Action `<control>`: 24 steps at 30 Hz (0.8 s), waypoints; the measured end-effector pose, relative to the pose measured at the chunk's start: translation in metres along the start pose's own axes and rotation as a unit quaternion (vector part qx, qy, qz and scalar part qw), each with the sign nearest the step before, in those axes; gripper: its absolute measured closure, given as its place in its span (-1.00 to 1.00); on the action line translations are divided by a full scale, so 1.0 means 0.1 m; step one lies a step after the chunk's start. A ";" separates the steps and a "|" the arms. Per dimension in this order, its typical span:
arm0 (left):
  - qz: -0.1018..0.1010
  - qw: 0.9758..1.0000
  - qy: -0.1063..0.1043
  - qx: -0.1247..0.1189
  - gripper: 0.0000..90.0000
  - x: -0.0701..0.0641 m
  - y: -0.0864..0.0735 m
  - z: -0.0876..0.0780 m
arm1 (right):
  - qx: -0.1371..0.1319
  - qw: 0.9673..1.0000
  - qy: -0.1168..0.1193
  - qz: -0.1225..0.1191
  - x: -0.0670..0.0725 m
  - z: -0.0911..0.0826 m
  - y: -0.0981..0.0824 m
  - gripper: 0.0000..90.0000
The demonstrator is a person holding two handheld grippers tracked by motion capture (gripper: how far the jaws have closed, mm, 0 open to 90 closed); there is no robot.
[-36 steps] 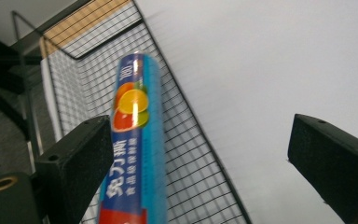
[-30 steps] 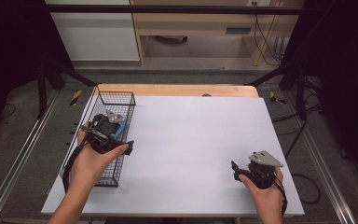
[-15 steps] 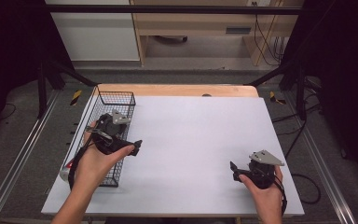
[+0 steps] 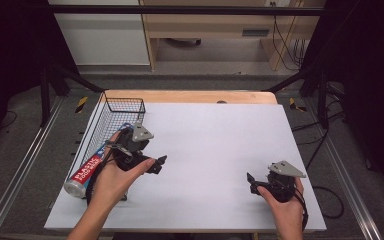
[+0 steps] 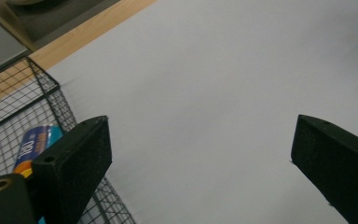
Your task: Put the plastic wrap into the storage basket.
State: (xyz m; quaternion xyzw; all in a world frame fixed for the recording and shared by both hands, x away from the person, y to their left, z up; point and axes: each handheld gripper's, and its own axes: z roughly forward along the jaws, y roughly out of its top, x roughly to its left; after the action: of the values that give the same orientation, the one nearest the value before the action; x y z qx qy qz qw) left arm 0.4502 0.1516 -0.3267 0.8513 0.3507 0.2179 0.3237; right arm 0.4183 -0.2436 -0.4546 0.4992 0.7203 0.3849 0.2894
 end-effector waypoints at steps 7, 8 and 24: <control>0.024 0.999 -0.024 0.001 -0.89 -0.22 -0.02 0.15 | 0.000 1.000 -0.002 0.001 0.00 0.00 0.00 -0.85; 0.027 0.999 -0.025 0.004 -0.89 -0.24 -0.02 0.17 | 0.000 1.000 -0.001 0.001 0.00 0.00 0.00 -0.85; 0.039 0.997 -0.069 -0.003 -0.89 -0.59 -0.16 0.51 | 0.002 1.000 -0.004 -0.001 -0.01 0.00 0.00 -0.84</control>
State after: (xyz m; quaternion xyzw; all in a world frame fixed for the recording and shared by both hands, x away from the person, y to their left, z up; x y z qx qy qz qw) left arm 0.4347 0.0967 -0.3814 0.8764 0.2929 0.1720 0.3413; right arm 0.4183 -0.2450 -0.4548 0.5003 0.7205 0.3816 0.2915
